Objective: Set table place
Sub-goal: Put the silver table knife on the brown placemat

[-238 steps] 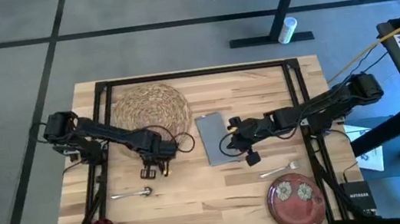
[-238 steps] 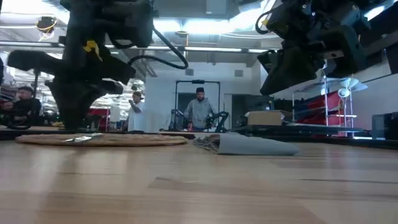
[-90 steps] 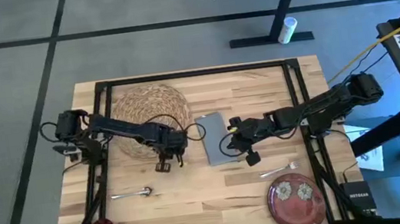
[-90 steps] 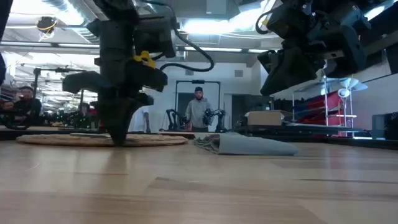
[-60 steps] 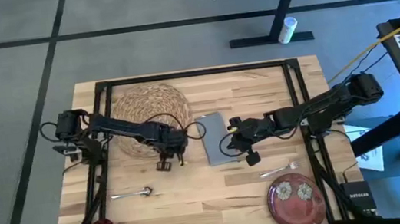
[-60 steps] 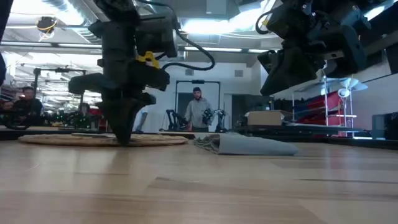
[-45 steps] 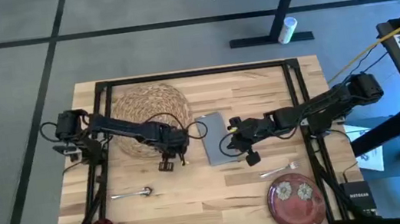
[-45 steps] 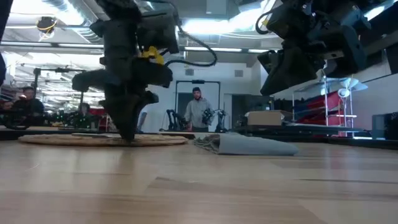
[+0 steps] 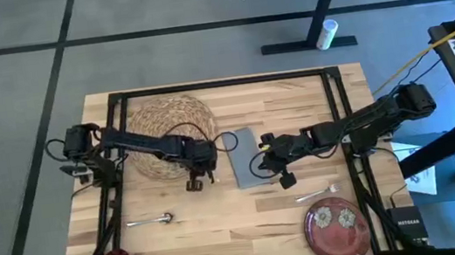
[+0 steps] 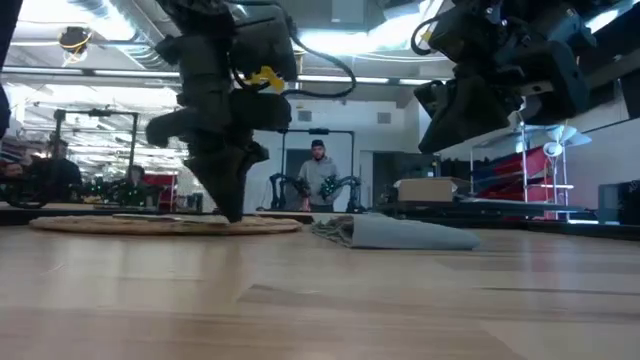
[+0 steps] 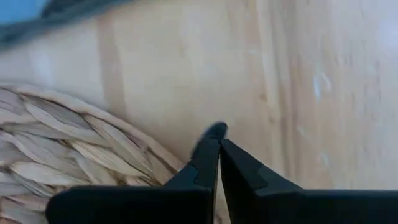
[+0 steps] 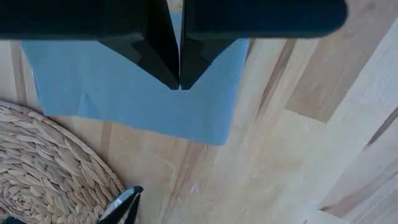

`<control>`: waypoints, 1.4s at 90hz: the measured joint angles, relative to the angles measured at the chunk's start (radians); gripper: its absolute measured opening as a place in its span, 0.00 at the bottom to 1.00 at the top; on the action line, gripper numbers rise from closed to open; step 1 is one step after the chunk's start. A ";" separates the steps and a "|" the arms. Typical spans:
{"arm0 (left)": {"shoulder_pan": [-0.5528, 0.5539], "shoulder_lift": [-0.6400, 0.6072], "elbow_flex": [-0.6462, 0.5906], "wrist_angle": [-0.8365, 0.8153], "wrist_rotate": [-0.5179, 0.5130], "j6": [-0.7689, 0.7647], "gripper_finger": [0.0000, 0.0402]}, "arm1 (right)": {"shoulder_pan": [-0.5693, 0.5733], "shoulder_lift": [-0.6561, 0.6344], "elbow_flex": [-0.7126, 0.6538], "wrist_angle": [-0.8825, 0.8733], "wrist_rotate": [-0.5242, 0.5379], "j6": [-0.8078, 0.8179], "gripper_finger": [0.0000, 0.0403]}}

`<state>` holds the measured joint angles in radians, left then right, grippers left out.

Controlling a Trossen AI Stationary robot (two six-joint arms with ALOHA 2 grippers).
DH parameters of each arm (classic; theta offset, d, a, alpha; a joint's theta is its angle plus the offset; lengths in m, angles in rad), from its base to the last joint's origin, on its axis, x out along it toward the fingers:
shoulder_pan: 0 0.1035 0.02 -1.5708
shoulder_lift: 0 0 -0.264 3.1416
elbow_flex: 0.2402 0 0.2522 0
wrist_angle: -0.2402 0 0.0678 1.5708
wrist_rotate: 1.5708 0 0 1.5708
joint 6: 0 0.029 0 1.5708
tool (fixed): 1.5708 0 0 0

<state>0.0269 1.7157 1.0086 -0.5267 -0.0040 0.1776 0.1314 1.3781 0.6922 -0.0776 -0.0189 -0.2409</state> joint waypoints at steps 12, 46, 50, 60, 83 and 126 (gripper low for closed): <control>0.023 0.000 0.000 -0.004 -0.015 0.006 0.00 | 0.000 0.000 0.000 0.000 0.000 0.000 0.00; -0.071 0.000 0.000 -0.013 0.047 -0.024 0.00 | 0.000 0.000 0.000 0.000 0.000 0.000 0.00; -0.081 0.000 0.000 -0.012 0.046 -0.028 0.00 | 0.000 0.000 0.000 0.000 0.000 0.000 0.00; -0.088 0.000 0.000 -0.014 0.037 -0.030 0.00 | 0.000 0.000 0.000 0.000 0.000 0.000 0.00; -0.021 0.000 -0.019 -0.012 0.012 -0.017 0.00 | 0.000 0.000 0.000 0.000 0.000 0.000 0.00; 0.030 0.000 -0.020 0.000 -0.020 0.006 0.00 | 0.000 0.000 0.000 0.000 0.000 0.000 0.00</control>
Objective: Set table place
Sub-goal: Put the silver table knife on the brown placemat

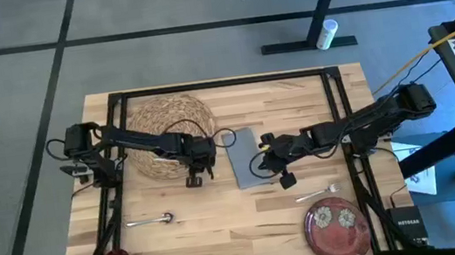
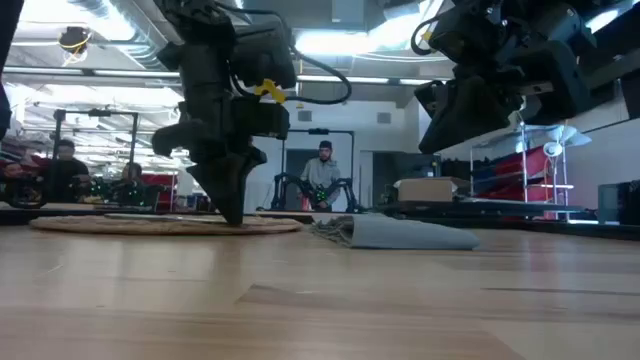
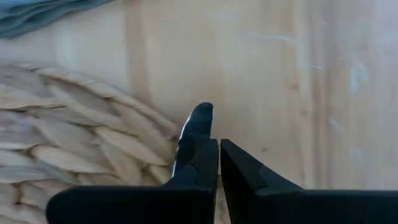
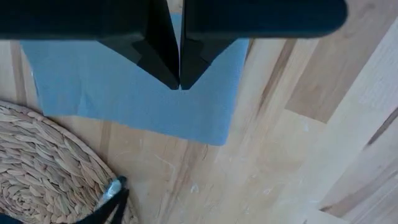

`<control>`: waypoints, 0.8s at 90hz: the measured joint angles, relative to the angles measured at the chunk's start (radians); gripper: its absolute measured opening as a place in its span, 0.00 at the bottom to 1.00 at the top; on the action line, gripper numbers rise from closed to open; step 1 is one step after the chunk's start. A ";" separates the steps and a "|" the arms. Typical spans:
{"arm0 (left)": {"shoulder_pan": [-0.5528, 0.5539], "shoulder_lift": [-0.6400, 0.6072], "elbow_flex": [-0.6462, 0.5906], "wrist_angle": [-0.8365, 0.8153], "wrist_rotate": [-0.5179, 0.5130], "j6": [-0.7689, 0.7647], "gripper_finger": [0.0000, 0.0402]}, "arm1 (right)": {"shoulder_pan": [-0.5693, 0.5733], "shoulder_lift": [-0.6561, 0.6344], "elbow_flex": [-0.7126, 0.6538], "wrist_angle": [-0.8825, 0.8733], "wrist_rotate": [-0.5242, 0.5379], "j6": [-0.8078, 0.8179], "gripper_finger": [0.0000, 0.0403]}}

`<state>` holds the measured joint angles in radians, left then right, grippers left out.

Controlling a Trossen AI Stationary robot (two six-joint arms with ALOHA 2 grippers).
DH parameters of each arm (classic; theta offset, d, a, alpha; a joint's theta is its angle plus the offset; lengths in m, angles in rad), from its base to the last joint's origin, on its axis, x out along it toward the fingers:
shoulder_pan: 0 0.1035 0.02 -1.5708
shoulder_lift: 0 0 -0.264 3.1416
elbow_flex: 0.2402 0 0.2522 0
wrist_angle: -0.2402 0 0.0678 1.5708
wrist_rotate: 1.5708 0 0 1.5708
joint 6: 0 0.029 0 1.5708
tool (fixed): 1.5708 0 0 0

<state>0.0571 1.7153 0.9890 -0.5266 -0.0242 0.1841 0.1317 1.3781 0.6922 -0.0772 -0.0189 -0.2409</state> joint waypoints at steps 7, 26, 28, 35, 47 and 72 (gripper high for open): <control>0.010 0.000 0.000 0.003 0.001 0.006 0.00 | 0.000 0.000 0.000 0.000 0.000 0.000 0.00; 0.030 0.000 0.000 0.009 0.001 0.015 0.00 | 0.000 0.000 0.000 0.000 0.000 0.000 0.00; 0.032 0.000 0.000 0.010 0.001 0.016 0.00 | 0.000 0.000 0.000 0.000 0.000 0.000 0.00; 0.038 0.000 0.000 0.012 0.002 0.024 0.00 | 0.000 0.000 0.000 0.000 0.000 0.000 0.00; 0.052 0.000 0.000 0.016 0.001 0.034 0.00 | 0.000 0.000 0.000 0.000 0.000 0.000 0.00; 0.088 0.000 0.000 0.018 0.005 0.047 0.00 | 0.000 0.000 0.000 0.000 0.000 0.000 0.00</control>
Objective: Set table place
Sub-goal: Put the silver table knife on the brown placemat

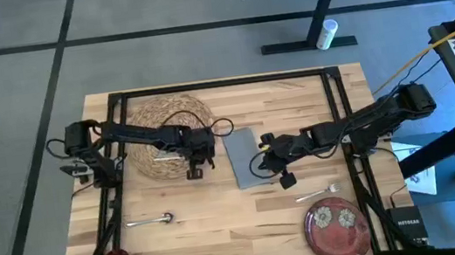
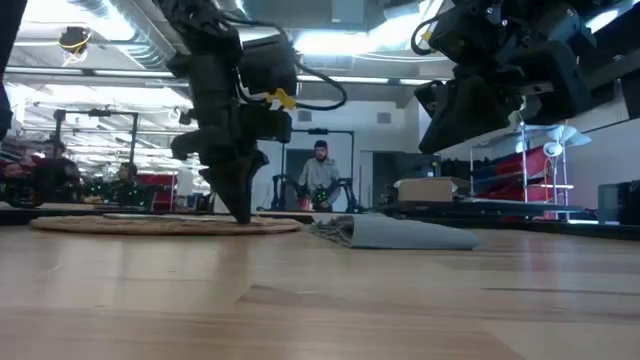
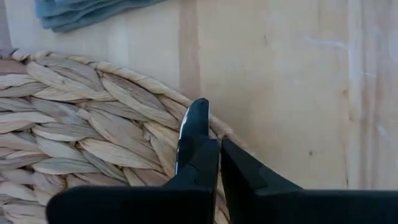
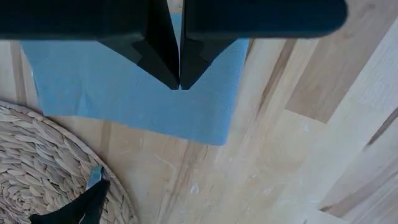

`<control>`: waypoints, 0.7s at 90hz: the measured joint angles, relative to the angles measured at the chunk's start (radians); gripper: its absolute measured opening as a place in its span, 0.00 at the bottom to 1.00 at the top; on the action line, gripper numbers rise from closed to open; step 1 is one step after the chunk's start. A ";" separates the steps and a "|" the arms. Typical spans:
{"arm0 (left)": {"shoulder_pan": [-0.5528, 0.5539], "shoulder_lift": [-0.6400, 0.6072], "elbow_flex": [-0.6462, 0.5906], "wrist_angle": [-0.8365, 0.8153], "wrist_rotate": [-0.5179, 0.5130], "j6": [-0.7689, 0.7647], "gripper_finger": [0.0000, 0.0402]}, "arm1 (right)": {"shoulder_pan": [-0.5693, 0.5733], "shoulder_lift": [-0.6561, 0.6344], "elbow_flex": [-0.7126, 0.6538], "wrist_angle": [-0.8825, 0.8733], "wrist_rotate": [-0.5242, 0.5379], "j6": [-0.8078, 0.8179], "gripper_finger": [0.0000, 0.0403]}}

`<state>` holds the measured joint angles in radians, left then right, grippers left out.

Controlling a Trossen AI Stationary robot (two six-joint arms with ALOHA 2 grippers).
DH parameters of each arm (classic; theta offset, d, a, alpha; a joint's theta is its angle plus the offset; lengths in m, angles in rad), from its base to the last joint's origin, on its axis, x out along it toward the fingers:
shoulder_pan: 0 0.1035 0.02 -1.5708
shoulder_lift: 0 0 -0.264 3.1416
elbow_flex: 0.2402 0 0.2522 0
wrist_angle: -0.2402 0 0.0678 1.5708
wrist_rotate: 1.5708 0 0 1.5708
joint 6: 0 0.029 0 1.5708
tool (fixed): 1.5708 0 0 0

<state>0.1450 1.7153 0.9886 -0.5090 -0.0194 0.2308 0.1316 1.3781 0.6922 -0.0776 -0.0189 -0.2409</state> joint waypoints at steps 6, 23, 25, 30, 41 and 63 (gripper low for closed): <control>0.007 0.000 0.000 0.000 0.000 0.006 0.00 | 0.000 0.000 0.000 0.000 0.000 0.000 0.00; 0.026 0.000 0.000 0.000 -0.001 0.012 0.00 | 0.000 0.000 0.000 0.000 0.000 0.000 0.00; 0.028 0.000 0.000 0.000 -0.002 0.013 0.00 | 0.000 0.000 0.000 0.000 0.000 0.000 0.00; 0.034 0.000 0.000 0.000 -0.002 0.017 0.00 | 0.000 0.000 0.000 0.000 0.000 0.000 0.00; 0.042 0.000 0.000 0.007 -0.013 0.035 0.00 | 0.000 0.000 0.000 0.000 0.000 0.000 0.00; 0.045 -0.013 0.034 0.021 -0.030 0.042 0.00 | 0.000 0.000 0.000 -0.001 0.000 0.000 0.00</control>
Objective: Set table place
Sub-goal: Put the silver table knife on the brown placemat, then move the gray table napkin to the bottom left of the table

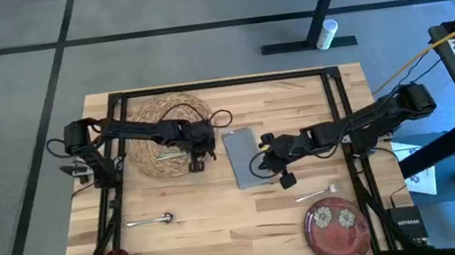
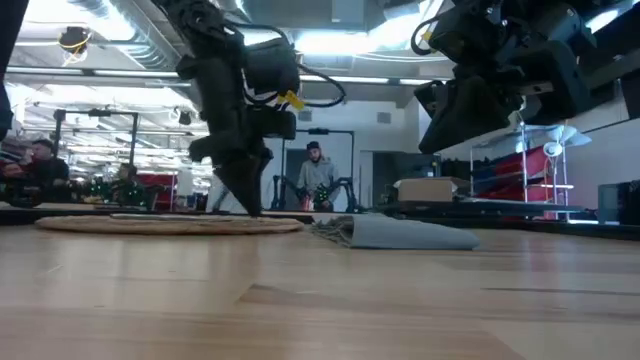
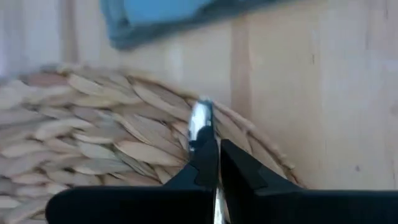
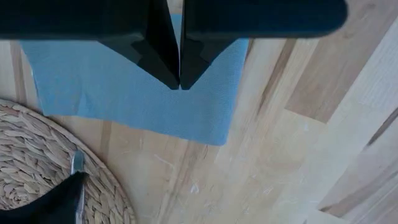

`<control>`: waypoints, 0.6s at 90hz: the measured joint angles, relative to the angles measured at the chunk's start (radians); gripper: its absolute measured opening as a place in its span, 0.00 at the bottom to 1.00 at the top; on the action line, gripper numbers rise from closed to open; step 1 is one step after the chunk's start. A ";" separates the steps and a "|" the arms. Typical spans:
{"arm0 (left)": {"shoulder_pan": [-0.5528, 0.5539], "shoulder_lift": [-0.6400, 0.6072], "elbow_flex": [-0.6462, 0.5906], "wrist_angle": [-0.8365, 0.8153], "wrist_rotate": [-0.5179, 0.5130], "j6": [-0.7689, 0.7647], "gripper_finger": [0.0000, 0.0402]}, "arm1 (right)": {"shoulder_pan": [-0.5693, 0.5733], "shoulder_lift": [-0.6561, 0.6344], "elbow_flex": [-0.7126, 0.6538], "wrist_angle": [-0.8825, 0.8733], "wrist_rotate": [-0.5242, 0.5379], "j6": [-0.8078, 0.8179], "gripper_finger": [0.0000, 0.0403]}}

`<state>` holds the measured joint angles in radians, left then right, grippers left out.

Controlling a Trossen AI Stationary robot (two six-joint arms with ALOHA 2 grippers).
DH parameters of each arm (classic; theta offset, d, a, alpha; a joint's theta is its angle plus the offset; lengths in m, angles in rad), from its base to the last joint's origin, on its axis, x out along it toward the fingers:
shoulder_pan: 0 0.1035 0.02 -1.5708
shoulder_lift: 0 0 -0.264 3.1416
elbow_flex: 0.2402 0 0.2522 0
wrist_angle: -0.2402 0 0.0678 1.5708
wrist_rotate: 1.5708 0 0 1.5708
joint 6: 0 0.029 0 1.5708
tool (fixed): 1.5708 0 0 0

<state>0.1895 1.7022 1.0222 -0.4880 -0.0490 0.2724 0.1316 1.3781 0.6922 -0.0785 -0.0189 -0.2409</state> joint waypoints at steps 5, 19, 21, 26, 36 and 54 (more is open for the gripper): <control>-0.005 -0.008 0.015 -0.001 0.000 -0.003 0.00 | 0.000 0.000 0.000 0.000 0.000 0.000 0.00; -0.058 -0.023 0.052 0.001 0.026 -0.004 0.00 | 0.000 0.000 0.001 -0.005 0.000 -0.001 0.00; -0.069 -0.023 0.058 0.007 0.034 -0.004 0.00 | 0.000 0.000 0.001 -0.005 0.000 -0.004 0.00; -0.102 -0.023 0.071 0.019 0.043 -0.003 0.00 | 0.000 0.000 0.001 -0.004 0.000 -0.014 0.00; -0.164 -0.014 0.078 0.125 0.046 -0.003 0.00 | 0.000 0.000 0.001 -0.001 0.018 -0.032 0.00; -0.211 0.049 0.080 0.332 0.046 -0.003 0.00 | 0.000 0.000 0.001 -0.001 0.053 -0.046 0.00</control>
<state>-0.0214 1.7513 1.1019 -0.1557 -0.0031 0.2696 0.1318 1.3781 0.6930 -0.0791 0.0341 -0.2871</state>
